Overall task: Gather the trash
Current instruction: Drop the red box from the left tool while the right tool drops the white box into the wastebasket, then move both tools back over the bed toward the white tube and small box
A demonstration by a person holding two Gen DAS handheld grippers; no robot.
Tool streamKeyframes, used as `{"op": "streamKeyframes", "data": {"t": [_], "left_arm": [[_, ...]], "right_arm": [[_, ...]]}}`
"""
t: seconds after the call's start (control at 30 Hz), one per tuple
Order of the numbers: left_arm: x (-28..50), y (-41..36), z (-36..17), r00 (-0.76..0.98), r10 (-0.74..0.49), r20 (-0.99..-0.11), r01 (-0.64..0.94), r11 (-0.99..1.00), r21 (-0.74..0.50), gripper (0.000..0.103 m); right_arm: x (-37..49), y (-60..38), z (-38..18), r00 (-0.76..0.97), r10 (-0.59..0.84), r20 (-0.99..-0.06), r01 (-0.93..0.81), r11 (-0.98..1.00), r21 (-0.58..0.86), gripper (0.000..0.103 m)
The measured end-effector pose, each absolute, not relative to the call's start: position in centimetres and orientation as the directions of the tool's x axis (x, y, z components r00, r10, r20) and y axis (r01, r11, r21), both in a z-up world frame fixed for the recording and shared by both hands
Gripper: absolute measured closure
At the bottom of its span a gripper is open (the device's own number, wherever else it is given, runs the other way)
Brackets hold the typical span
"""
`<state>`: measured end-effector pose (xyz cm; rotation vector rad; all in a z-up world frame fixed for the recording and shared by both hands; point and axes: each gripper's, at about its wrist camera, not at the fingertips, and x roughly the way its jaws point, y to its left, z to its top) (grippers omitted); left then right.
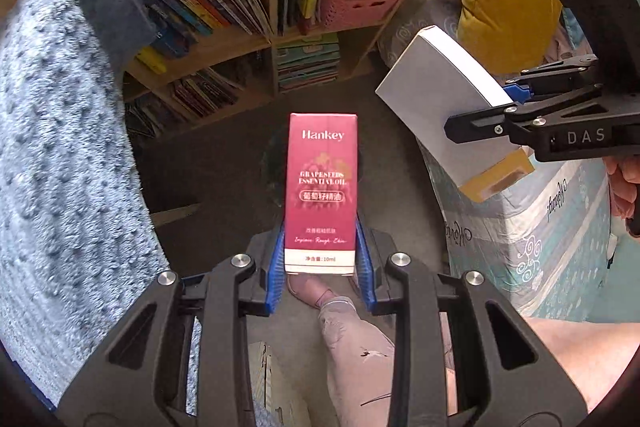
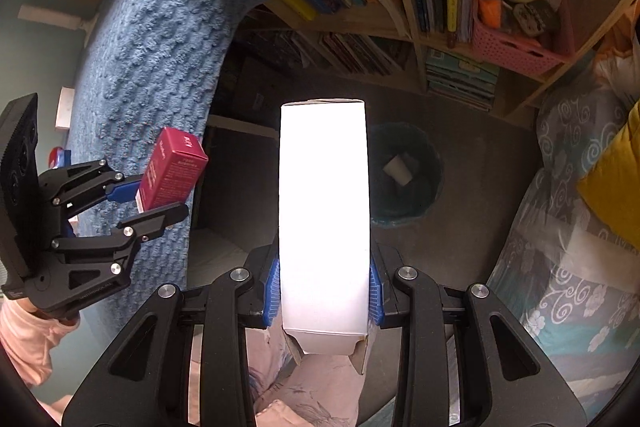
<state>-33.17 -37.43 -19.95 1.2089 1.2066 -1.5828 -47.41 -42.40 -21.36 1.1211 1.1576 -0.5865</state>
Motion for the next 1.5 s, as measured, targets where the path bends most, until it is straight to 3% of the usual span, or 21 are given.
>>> {"op": "streamKeyframes", "data": {"t": [0.27,0.3,0.37,0.4,0.93,1.4,1.5], "left_arm": [[-35.0,-39.5,-23.9,-0.239,0.026,-0.971,0.942,-0.236,-0.238,0.076],[-35.1,-39.8,-24.4,-0.237,0.029,-0.971,0.943,-0.233,-0.237,0.074],[-35.6,-40.4,-25.4,-0.207,0.025,-0.978,0.950,-0.232,-0.207,0.047],[-35.8,-40.5,-25.7,-0.200,0.011,-0.980,0.952,-0.235,-0.197,0.041],[-35.9,-39.6,-24.7,-0.203,0.018,-0.979,0.948,-0.249,-0.201,0.041],[-28.6,-34.5,-14.5,-0.126,-0.193,-0.973,0.992,-0.044,-0.120,0.036],[-25.6,-31.5,-12.5,-0.093,-0.235,-0.968,0.994,0.039,-0.104,0.029]], "right_arm": [[-48.2,-44.0,-25.5,0.353,0.220,-0.909,0.857,0.313,0.409,0.065],[-48.3,-44.2,-26.0,0.360,0.228,-0.905,0.858,0.301,0.417,0.052],[-48.6,-44.8,-26.6,0.367,0.209,-0.907,0.866,0.280,0.415,0.026],[-48.8,-45.2,-26.8,0.373,0.208,-0.904,0.866,0.273,0.420,0.026],[-51.9,-46.6,-25.0,0.408,0.169,-0.897,0.862,0.251,0.440,0.026],[-43.4,-45.1,-16.0,0.469,0.194,-0.861,0.656,0.576,0.487,0.021],[-39.3,-43.4,-13.9,0.474,0.217,-0.854,0.570,0.663,0.485,0.018]]}}
